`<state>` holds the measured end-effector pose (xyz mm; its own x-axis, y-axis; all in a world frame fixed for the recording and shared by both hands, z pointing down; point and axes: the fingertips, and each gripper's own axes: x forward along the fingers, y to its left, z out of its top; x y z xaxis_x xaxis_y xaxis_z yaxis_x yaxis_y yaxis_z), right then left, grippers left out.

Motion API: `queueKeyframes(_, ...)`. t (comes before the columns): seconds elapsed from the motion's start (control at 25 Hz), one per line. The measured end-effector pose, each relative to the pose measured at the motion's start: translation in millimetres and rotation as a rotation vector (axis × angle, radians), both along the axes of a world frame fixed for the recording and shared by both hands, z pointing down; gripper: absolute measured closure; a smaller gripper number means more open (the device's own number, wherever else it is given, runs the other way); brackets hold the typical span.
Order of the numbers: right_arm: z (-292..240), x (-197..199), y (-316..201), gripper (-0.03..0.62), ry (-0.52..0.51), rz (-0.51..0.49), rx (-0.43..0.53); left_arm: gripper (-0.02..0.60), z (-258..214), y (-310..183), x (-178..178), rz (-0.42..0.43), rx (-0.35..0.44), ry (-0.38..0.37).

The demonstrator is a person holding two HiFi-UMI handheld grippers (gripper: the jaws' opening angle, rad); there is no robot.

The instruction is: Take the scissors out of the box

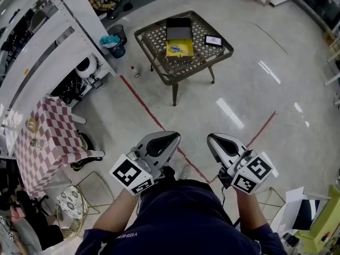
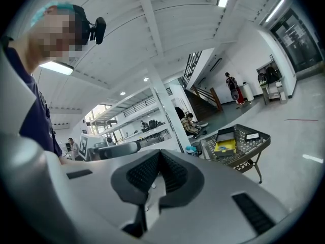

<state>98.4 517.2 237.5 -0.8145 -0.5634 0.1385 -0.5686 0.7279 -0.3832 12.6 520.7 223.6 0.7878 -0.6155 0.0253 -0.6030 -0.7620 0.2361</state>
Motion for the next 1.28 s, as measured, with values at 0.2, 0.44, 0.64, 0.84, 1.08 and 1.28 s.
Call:
queueKeyframes(0.2,6.9,-6.5,-21.8,0.577,0.009,-0.014,-0.014,0.555,8.3,-23.3,-5.1,-0.008,-0.015,0.005)
queueKeyframes(0.44,17.5,-17.1,-65.4,0.577,0.017,-0.022,-0.032,0.555,18.5,-69.0,-15.4,-0.013,-0.029,0.012)
queueKeyframes(0.64,24.1,-33.7,-114.3,0.577,0.025,-0.020,-0.046,0.555,25.7,-119.2,-30.4,-0.003,-0.043,0.010)
queueKeyframes(0.84,29.3,-57.3,-162.6,0.577,0.032,-0.007,-0.061,0.555,32.8,-168.5,-53.4,0.012,-0.061,0.012)
queueKeyframes(1.08,29.9,-86.7,-218.1,0.577,0.043,0.022,-0.075,0.555,34.0,-227.8,-81.2,0.048,-0.072,0.010)
queueKeyframes(1.28,29.9,-108.0,-262.7,0.577,0.047,0.053,-0.079,0.555,37.8,-272.6,-101.3,0.079,-0.080,0.006)
